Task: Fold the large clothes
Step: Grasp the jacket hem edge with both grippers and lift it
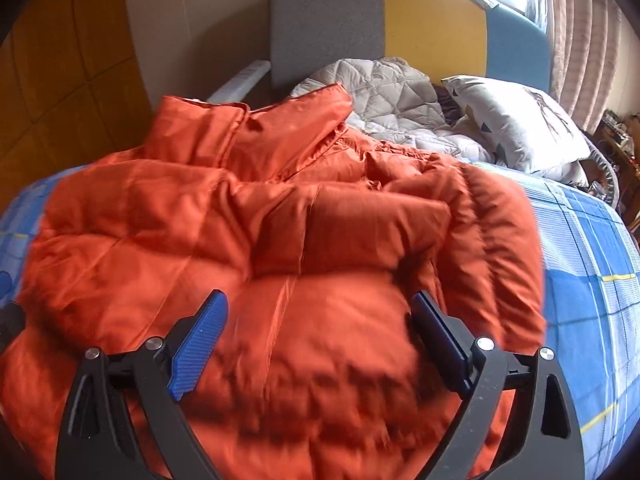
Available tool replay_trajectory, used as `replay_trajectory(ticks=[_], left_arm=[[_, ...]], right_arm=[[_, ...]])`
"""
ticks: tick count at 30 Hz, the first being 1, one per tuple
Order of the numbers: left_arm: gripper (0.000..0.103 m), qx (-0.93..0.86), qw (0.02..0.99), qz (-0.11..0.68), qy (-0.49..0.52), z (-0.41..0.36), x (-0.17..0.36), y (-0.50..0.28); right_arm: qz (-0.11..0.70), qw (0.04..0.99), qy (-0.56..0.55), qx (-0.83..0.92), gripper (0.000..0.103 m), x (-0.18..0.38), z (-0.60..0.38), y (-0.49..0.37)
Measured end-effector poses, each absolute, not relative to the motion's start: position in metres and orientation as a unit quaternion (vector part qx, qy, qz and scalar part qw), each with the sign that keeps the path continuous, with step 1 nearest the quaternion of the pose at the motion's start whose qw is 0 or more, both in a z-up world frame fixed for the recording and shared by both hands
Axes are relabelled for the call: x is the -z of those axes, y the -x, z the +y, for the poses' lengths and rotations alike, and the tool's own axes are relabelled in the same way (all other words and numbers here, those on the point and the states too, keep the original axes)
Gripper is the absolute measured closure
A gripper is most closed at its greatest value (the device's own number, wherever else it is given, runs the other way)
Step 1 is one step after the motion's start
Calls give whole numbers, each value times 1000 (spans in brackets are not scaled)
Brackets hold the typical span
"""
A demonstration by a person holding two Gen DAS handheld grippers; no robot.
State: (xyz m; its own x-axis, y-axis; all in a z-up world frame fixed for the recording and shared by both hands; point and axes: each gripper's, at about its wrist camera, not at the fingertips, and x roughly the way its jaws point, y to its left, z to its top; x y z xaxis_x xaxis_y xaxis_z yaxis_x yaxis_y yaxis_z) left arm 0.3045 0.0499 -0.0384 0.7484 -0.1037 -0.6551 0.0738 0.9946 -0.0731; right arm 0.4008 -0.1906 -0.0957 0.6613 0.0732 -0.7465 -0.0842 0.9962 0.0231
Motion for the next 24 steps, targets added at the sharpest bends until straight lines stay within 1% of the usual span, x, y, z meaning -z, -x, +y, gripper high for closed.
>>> replay_trajectory(ticks=[3,8,10,14,15,16,19,20,23,24], left_arm=[[13,56,933,355,20,64,37,-274],[13,54,928,366,29,95,43,-229],[14,46,927,370,34,115,46,-205],[15,33,923,380,49,150,54,-172],[16,28,920,386,58,163,58,-160],[19,24,918,391,65,172,61,-155],[25,20,909,406,94,196,72,-135],[25,18,906,410,103,201,76,-130],[26,22,894,426,138,216,90,-116],[27,25,890,431,148,218,94,-113]], right_arm=[[422,905,10,-56,11,89,-205,-378],[467,882,3,-59,11,89,-247,-337],[478,877,12,-46,11,91,-268,-316],[498,867,-5,-33,11,97,-307,-275],[503,864,-10,-34,11,99,-313,-268],[509,860,-15,-34,11,103,-321,-258],[525,849,-44,-50,11,113,-337,-224],[527,846,-53,-56,11,116,-340,-217],[530,841,-83,-78,16,126,-346,-188],[530,839,-88,-82,22,129,-346,-181]])
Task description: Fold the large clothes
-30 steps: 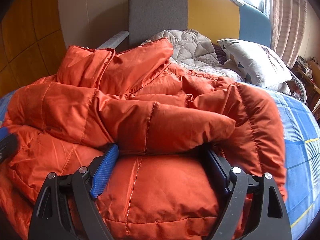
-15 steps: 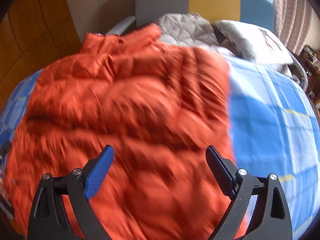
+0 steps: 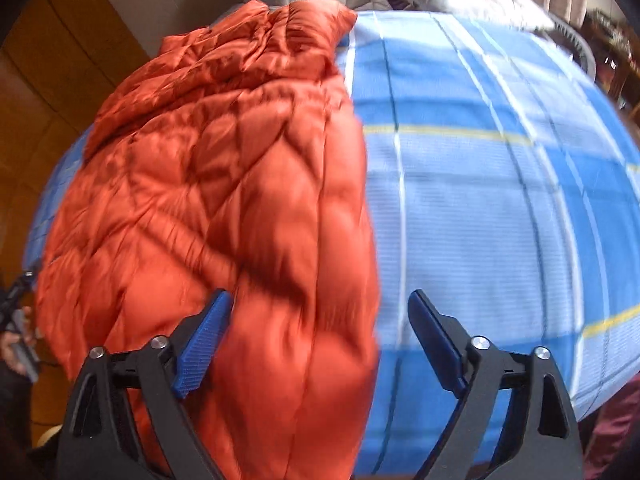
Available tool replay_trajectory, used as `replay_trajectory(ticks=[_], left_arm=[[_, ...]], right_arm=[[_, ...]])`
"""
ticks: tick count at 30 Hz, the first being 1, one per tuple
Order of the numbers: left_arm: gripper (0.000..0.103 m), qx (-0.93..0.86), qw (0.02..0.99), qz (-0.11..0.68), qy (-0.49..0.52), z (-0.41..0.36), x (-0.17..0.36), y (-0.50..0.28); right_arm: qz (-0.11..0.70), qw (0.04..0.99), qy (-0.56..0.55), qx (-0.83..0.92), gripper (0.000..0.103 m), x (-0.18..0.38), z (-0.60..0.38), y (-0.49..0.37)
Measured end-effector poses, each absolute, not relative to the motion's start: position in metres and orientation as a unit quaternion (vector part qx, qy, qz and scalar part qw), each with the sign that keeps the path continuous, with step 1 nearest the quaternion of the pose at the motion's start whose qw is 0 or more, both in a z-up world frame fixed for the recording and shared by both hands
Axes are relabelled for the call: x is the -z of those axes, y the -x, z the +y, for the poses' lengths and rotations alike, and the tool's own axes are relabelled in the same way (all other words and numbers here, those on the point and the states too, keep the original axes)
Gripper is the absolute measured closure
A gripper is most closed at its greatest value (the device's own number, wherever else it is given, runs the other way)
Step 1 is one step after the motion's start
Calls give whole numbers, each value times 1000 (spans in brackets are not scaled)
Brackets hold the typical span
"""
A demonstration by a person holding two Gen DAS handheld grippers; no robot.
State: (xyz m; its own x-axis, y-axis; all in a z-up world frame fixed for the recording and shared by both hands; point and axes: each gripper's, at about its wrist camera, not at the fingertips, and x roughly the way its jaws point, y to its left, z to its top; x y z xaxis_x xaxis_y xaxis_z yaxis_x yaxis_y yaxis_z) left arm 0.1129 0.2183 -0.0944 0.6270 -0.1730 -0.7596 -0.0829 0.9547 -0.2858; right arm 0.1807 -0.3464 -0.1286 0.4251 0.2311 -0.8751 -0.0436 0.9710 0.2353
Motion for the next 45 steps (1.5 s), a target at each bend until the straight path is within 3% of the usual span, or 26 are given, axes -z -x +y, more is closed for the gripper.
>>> replay_trajectory(ticks=[2,8,11,13,16,28,45], left_arm=[[29,33,887,431,165,221,99,-105],[50,74,882,433,171,214,100,-91],[66,85,880,436,166,206,99,-89],[84,89,881,435,162,203,99,-88],[95,90,886,426,159,201,90,-86],[98,134,900,394,130,202,38,-50],[98,191,877,397,194,223,34,47]], right_arm=[[526,839,-101,-92,29,131,-346,-167],[518,842,-85,-124,59,130,-330,-153],[516,842,-68,-141,74,126,-324,-156],[517,841,-62,-148,82,123,-322,-158],[511,844,-54,-151,88,115,-322,-156],[484,860,-29,-159,92,61,-325,-117],[493,855,-54,-151,92,51,-344,-30]])
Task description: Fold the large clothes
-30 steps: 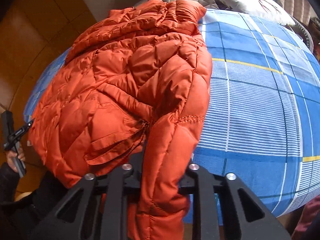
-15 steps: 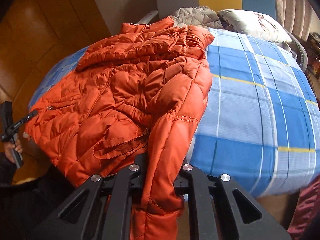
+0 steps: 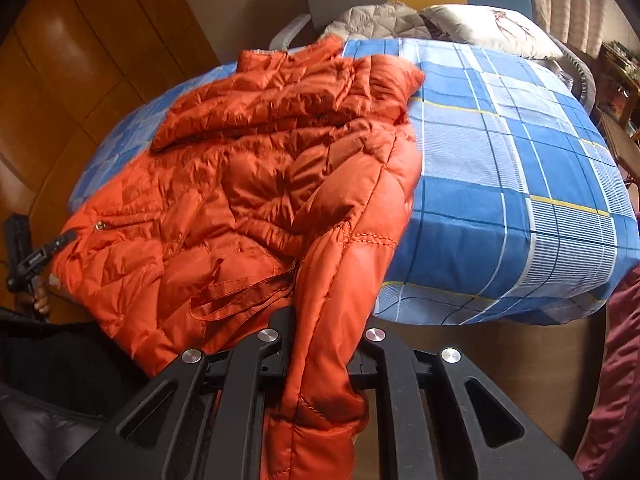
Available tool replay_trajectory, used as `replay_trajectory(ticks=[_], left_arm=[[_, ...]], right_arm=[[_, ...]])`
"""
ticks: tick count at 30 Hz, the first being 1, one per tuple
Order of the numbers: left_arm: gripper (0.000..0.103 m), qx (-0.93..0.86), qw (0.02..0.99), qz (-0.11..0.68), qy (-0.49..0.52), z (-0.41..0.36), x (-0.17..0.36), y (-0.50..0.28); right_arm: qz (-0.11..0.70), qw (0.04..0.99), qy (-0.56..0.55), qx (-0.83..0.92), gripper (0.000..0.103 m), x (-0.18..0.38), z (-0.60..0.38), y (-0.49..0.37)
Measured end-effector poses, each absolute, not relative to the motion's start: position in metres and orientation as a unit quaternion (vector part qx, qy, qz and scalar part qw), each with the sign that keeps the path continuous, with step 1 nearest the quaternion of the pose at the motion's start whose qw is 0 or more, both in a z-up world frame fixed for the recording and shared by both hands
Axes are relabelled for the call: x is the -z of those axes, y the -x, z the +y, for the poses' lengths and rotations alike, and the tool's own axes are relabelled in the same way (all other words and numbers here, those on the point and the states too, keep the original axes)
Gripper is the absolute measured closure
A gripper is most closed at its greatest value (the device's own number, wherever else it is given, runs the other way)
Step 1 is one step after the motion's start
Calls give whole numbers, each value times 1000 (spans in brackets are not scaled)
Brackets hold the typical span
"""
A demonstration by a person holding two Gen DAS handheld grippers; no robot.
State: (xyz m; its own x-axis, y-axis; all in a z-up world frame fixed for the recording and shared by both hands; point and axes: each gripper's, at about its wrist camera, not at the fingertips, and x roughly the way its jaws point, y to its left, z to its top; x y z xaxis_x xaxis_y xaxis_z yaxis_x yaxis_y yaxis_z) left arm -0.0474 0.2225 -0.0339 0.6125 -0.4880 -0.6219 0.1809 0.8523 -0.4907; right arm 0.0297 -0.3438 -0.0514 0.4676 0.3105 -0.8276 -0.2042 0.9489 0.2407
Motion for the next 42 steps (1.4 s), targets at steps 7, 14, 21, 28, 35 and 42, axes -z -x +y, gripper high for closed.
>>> replay_trajectory(ticks=[7,14,21,28,35,42], left_arm=[[98,230,880,351,223,229,9,29],[98,262,882,293,260,236,-22,-13],[98,261,890,264,263,233,-36,-70],[98,249,890,266,274,226,-30,-138],[98,210,885,300,288,227,-6,-214],[98,168,871,357,294,231,34,-274]], right_arm=[[450,877,-64,-154,92,22,-346,-49],[404,898,-83,-151,92,-8,-348,-80],[384,908,-72,-148,92,-18,-346,-135],[388,907,-83,-141,92,-9,-342,-198],[414,898,-97,-110,92,16,-340,-260],[440,884,-131,-93,80,42,-349,-301]])
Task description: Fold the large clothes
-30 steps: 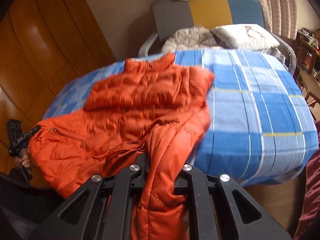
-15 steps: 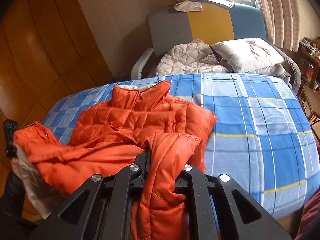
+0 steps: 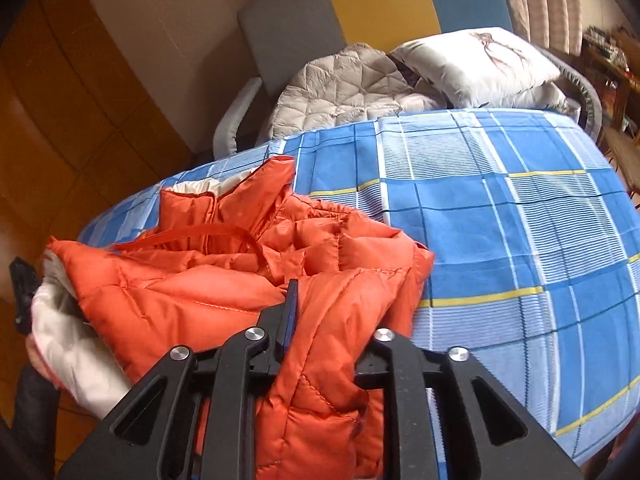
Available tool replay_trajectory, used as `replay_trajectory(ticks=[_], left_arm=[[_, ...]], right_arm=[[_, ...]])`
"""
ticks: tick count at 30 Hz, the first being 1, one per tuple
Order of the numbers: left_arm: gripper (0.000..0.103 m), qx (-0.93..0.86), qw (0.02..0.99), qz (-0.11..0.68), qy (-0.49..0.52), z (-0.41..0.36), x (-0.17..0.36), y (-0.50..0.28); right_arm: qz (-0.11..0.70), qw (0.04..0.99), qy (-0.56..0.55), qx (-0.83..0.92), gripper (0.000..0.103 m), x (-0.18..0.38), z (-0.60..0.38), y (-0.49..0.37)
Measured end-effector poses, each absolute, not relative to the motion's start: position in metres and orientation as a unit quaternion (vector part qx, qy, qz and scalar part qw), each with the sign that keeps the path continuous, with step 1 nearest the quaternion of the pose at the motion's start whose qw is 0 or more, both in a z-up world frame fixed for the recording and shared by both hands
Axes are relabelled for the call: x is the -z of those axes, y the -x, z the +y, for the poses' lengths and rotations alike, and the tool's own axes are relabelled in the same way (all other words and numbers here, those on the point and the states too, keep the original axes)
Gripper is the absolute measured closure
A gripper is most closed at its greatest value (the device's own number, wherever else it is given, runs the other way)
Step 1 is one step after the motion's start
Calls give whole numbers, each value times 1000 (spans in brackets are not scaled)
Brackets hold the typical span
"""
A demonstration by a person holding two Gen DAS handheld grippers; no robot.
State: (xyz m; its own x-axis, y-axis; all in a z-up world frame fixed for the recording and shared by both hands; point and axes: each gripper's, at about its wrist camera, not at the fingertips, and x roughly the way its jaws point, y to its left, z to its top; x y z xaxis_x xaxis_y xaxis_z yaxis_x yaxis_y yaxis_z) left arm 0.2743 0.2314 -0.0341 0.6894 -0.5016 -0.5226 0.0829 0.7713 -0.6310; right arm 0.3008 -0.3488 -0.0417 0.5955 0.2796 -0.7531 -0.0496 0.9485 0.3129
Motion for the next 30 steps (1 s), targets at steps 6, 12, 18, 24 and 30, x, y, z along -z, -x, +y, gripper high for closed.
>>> replay_trajectory(ticks=[6,12,18,24,30], left_arm=[[92,150,854,388,312,234,53,-305],[66,160,850,378,331,236,48,-306],[30,144,863,344,340,246,31,-296],[22,126,875,318,342,267,21,-279],[21,151,871,360,299,262,49,-250]], right_arm=[[441,866,-207,-111,49,48,-363,-322],[412,858,-281,-124,25,40,-378,-324],[357,874,-311,-112,7,21,-393,-316],[339,882,-310,-101,7,15,-405,-300],[393,874,-273,-85,7,63,-397,-278]])
